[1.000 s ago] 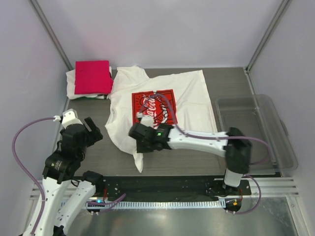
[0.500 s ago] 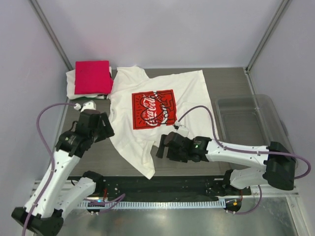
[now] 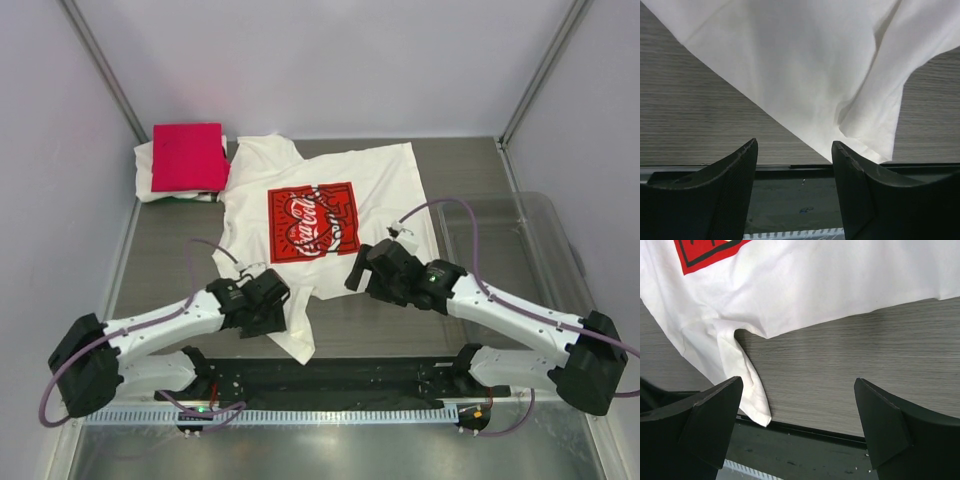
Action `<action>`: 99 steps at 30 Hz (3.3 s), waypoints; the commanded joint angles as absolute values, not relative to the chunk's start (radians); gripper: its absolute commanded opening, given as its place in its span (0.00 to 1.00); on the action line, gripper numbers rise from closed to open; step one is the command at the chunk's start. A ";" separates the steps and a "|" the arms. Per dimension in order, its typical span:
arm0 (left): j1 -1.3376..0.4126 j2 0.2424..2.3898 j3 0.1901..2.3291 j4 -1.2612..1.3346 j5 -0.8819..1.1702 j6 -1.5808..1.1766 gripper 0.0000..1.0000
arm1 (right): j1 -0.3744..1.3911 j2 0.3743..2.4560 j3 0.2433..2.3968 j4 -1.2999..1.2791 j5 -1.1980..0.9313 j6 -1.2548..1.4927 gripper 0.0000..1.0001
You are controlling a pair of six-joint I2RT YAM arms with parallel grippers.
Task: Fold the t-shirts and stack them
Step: Flatten the tshirt out
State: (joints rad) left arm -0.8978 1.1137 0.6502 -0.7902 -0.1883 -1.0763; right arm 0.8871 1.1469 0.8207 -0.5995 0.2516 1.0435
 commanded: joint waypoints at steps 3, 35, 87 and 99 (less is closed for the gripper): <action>-0.971 1.242 0.635 -0.624 -0.216 -1.226 0.59 | 0.864 1.062 0.767 -0.627 0.270 1.009 1.00; -0.876 0.808 0.525 -1.101 -0.377 -1.502 0.73 | 0.818 1.011 0.704 -0.663 0.271 0.983 0.99; -0.591 0.735 1.077 -1.370 -0.723 -1.086 0.00 | 0.571 1.157 0.586 -0.525 0.224 0.950 0.86; -0.591 0.721 0.983 -1.319 -0.667 -1.094 0.00 | 0.584 1.221 0.505 -0.373 0.097 0.979 0.63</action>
State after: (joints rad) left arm -0.5949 0.7326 0.9909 -1.3354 -0.6621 -1.0935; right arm 0.5762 1.1915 0.5392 -0.4271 0.1356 0.9535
